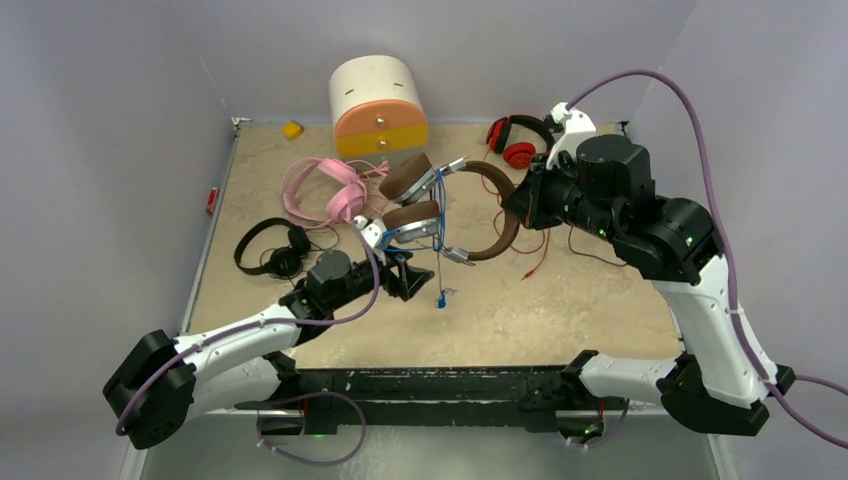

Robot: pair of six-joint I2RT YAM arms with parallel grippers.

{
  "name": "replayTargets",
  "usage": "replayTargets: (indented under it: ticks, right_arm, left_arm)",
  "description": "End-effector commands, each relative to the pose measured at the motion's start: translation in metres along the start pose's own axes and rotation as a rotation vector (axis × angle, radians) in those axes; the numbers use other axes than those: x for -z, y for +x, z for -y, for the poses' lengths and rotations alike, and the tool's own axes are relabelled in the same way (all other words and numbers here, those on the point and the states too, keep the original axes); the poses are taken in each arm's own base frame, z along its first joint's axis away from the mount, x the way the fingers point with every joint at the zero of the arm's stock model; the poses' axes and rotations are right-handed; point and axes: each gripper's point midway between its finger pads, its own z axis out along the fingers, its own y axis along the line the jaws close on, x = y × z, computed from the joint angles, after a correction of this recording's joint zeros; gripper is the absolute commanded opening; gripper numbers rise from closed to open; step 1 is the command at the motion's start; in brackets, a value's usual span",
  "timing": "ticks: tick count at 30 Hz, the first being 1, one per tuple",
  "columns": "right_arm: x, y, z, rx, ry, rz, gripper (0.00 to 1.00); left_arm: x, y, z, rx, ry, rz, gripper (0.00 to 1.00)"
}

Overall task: Wrap the headphones
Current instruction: Wrap the headphones cable around the headphones.

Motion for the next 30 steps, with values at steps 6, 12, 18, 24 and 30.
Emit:
replayTargets:
  ticks: [6, 12, 18, 24, 30]
  right_arm:
    - [0.009, -0.035, -0.018, -0.076, -0.052, 0.111, 0.0]
    - [0.001, -0.038, -0.025, -0.086, -0.075, 0.104, 0.0]
    - [0.001, -0.043, -0.03, -0.095, -0.093, 0.114, 0.0]
    - [0.001, -0.047, -0.031, -0.102, -0.099, 0.127, 0.0]
    - [0.003, -0.048, -0.032, -0.107, -0.101, 0.132, 0.0]
  left_arm:
    - [0.019, -0.023, 0.038, -0.082, 0.234, 0.183, 0.67]
    - [0.006, -0.027, 0.03, -0.139, 0.195, 0.179, 0.64]
    - [-0.012, -0.038, 0.005, -0.128, 0.045, 0.168, 0.59]
    - [-0.016, -0.047, -0.012, -0.068, -0.056, 0.209, 0.59]
    - [-0.027, -0.047, -0.006, -0.089, -0.019, 0.188, 0.58]
